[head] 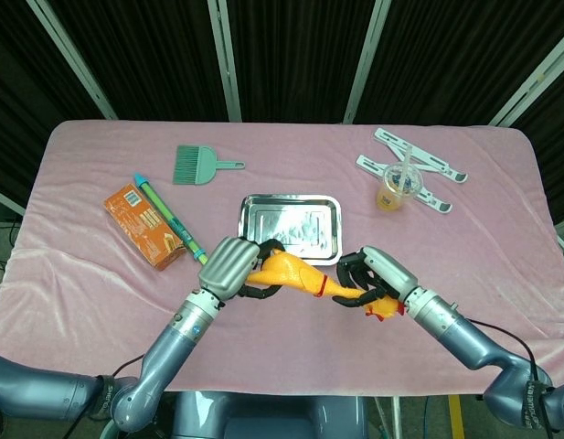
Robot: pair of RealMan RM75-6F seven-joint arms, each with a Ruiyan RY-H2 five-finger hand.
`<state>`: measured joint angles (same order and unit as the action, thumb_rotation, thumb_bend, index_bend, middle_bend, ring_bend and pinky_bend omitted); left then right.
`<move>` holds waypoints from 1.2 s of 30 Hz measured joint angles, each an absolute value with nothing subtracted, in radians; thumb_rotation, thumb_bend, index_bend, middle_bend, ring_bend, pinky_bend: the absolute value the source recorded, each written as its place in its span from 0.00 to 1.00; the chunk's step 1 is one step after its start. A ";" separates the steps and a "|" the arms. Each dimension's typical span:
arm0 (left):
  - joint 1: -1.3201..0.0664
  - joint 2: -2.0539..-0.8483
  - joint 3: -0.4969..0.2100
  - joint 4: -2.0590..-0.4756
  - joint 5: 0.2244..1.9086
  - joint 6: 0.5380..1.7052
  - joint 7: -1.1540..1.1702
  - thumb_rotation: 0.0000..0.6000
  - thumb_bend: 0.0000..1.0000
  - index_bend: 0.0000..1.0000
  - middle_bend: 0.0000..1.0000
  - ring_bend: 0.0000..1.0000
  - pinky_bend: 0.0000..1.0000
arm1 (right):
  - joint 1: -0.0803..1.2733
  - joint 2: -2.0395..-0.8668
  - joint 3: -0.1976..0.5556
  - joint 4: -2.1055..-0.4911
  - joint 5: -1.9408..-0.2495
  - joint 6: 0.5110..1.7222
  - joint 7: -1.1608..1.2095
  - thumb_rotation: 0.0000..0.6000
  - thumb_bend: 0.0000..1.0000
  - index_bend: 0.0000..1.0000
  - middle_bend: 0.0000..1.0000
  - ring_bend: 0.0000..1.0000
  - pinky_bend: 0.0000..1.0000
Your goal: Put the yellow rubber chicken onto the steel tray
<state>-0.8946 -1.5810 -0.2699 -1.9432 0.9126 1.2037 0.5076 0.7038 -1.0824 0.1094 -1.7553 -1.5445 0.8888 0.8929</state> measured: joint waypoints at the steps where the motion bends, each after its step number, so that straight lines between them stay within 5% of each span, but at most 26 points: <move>1: -0.894 -1.584 -0.267 -1.940 0.917 1.205 0.507 1.00 0.73 0.72 0.85 0.73 0.60 | 0.704 -1.081 0.108 -1.755 -1.549 0.891 0.899 1.00 0.50 1.00 0.79 0.81 0.93; 7: -0.885 -1.599 -0.274 -1.935 0.944 1.222 0.478 1.00 0.76 0.79 0.93 0.80 0.67 | 0.705 -1.076 0.098 -1.755 -1.566 0.897 0.912 1.00 0.50 1.00 0.79 0.81 0.93; 9: -0.880 -1.600 -0.275 -1.935 0.951 1.226 0.474 1.00 0.67 0.68 0.84 0.74 0.64 | 0.705 -1.076 0.096 -1.755 -1.567 0.899 0.914 1.00 0.50 1.00 0.79 0.81 0.93; 14: -0.876 -1.577 -0.268 -1.951 0.943 1.204 0.471 1.00 0.21 0.29 0.52 0.45 0.47 | 0.708 -1.075 0.094 -1.751 -1.565 0.899 0.914 1.00 0.50 1.00 0.79 0.81 0.93; 18: -0.873 -1.551 -0.269 -1.968 0.922 1.180 0.459 1.00 0.09 0.14 0.35 0.31 0.38 | 0.711 -1.075 0.095 -1.749 -1.560 0.896 0.911 1.00 0.50 1.00 0.79 0.81 0.93; 36: -0.885 -1.531 -0.279 -1.965 0.891 1.161 0.464 1.00 0.07 0.14 0.28 0.28 0.36 | 0.715 -1.078 0.091 -1.755 -1.551 0.895 0.896 1.00 0.50 1.00 0.79 0.81 0.93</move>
<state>-0.8849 -1.5308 -0.2792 -1.9653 0.8911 1.1605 0.4639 0.7147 -1.0783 0.0909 -1.7552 -1.5509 0.8952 0.8955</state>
